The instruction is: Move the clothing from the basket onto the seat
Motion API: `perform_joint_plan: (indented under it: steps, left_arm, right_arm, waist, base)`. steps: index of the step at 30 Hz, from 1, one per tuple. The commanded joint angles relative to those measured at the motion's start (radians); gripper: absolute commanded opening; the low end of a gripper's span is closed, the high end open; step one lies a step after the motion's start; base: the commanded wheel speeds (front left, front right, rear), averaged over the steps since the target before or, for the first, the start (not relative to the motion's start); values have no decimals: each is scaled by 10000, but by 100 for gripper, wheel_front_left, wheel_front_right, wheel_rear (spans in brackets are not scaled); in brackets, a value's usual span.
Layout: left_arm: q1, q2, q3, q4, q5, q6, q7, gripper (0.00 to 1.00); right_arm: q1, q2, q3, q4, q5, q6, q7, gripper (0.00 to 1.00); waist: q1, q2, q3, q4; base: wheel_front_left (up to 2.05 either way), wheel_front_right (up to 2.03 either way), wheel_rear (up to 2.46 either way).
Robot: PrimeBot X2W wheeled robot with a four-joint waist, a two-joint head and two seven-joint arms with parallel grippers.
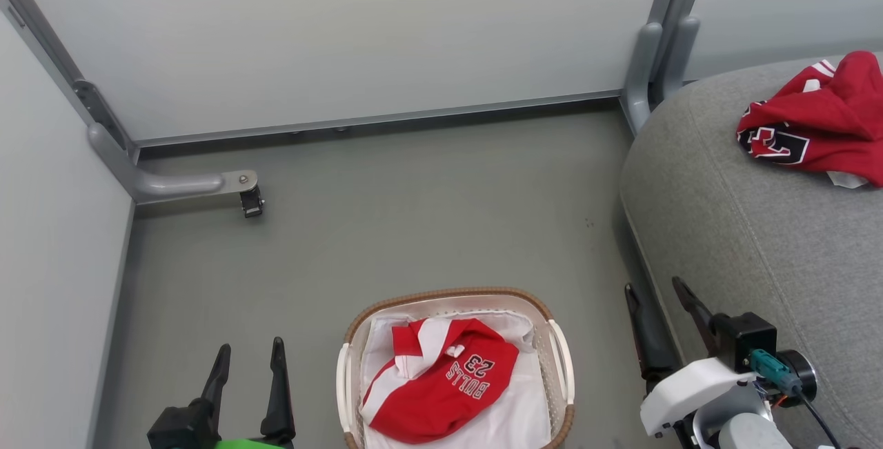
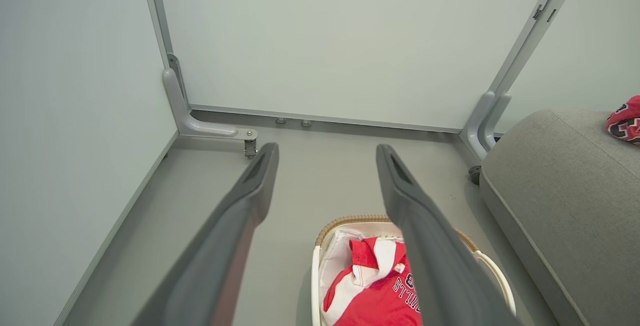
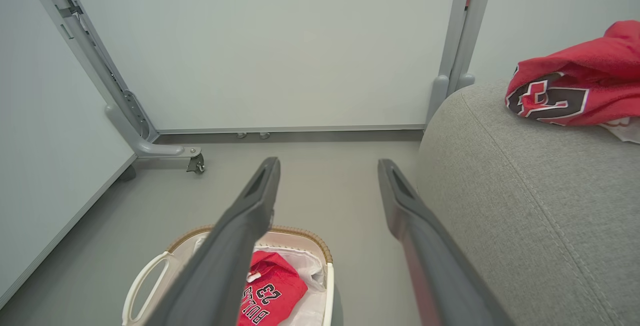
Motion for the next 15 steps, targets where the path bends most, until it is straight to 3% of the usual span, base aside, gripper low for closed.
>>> perform_joint_plan:
  steps: [1, 15]
  left_arm:
    - [81, 11, -14, -26, -41, 64, -7, 100]
    - [-42, 12, -106, -63, 57, 29, -8, 100]
  right_arm:
    - [-14, -36, 29, 34, 106, -14, -20, 100]
    - [-138, -36, 139, -74, 73, -14, -19, 100]
  waist:
    - [1, 0, -3, -14]
    - [1, 0, 160, -130]
  base:
    - [0, 0, 0]
    - [0, 0, 0]
